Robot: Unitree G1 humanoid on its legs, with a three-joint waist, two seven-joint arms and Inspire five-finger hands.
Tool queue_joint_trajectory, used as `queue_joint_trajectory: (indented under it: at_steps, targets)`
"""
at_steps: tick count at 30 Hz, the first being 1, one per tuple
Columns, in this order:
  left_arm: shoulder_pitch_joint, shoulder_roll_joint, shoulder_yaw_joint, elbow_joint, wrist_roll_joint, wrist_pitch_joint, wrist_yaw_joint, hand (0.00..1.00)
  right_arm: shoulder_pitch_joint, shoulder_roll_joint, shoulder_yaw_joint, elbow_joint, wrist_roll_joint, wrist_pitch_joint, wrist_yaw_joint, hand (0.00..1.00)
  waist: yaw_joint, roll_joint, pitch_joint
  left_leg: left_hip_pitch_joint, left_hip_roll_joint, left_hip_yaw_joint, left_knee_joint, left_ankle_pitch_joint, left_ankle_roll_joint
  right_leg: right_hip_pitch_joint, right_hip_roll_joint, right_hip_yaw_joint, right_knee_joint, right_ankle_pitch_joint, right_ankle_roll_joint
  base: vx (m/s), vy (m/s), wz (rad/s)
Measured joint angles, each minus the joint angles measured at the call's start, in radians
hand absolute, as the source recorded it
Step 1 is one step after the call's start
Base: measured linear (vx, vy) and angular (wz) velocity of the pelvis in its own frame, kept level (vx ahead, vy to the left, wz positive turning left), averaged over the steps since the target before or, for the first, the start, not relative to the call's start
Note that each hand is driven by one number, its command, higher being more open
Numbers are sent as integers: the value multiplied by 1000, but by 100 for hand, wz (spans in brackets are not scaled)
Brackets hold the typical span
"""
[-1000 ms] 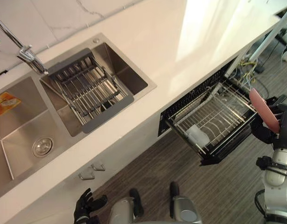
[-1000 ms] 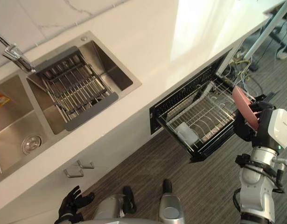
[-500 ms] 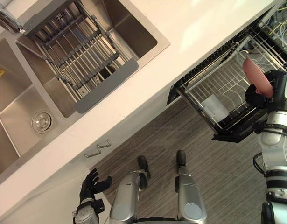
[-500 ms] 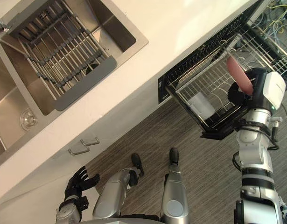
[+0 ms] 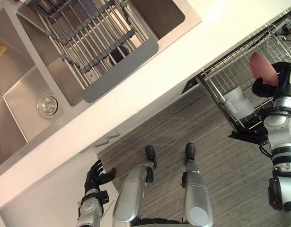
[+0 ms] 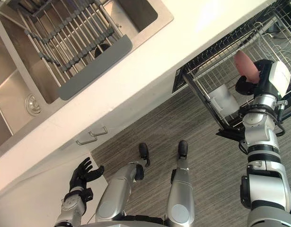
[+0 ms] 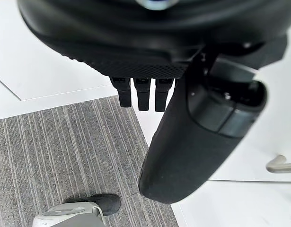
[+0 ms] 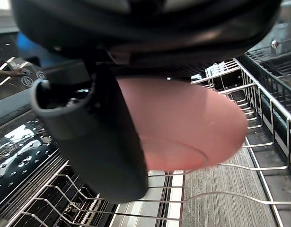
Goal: Walk over to the sink, pick up the cup, carry it to the dishwasher, place the cup inside the dishwasher, then close the dishwasher door
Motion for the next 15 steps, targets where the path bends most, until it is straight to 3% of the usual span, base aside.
queue_joint_trajectory:
  at_steps: [8, 15]
  targets:
    - [-29, -10, -12, -4, 0, 0, 10, 90, 1, 5, -10, -12, 21, 14, -24, 90, 6, -5, 3, -3, 2, -3, -1, 2, -2, -1, 2, 0, 0, 0, 0, -4, 0, 0]
    - [-32, -12, -12, -9, 0, 2, 11, 90, 96, 111, -143, -247, 182, 5, -64, 90, 5, -19, 12, 0, 5, -15, 0, 4, -5, 7, 6, -1, 1, 0, 0, 2, -3, 4]
